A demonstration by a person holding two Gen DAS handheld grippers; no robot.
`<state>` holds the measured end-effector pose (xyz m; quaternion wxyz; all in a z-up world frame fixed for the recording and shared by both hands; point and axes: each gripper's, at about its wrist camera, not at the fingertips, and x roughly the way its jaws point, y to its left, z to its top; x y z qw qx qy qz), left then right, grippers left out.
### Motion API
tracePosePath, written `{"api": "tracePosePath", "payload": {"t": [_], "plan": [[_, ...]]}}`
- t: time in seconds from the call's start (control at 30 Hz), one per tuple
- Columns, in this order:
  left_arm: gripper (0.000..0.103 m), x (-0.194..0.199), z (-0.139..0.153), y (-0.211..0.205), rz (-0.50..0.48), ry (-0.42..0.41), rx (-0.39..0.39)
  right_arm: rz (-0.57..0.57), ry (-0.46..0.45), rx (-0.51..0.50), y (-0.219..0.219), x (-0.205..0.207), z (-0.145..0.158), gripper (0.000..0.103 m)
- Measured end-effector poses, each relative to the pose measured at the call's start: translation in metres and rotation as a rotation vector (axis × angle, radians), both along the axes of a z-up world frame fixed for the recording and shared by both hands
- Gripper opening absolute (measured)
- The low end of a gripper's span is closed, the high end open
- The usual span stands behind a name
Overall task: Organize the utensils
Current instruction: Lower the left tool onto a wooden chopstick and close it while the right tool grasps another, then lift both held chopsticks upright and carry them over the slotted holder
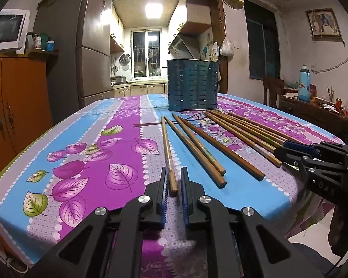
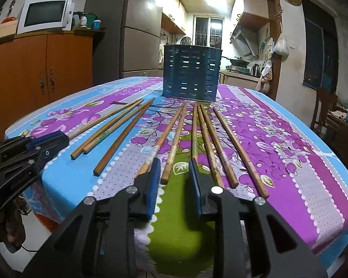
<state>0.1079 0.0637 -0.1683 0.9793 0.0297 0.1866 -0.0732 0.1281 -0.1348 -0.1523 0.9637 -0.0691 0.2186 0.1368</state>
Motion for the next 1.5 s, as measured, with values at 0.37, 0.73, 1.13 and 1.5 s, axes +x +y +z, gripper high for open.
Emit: {"api": "tracePosePath", "payload": {"t": [0.37,0.73,1.13,1.5], "plan": [[0.009,0.003,0.002,-0.003,0.023,-0.004,0.003,0.033,0.012,0.032,0.001,-0.001,0.000,0.008],[0.007,-0.026,0.060,-0.007,0.015,-0.141,-0.004,0.042,-0.128,0.043,-0.011,-0.028,0.051,0.006],[0.007,-0.011,0.161,-0.011,-0.037,-0.287,-0.019,0.121,-0.254,0.052,-0.023,-0.010,0.149,0.005],[0.007,0.057,0.199,-0.013,-0.079,-0.207,-0.018,0.187,-0.158,0.071,-0.019,0.049,0.194,0.005]]}}
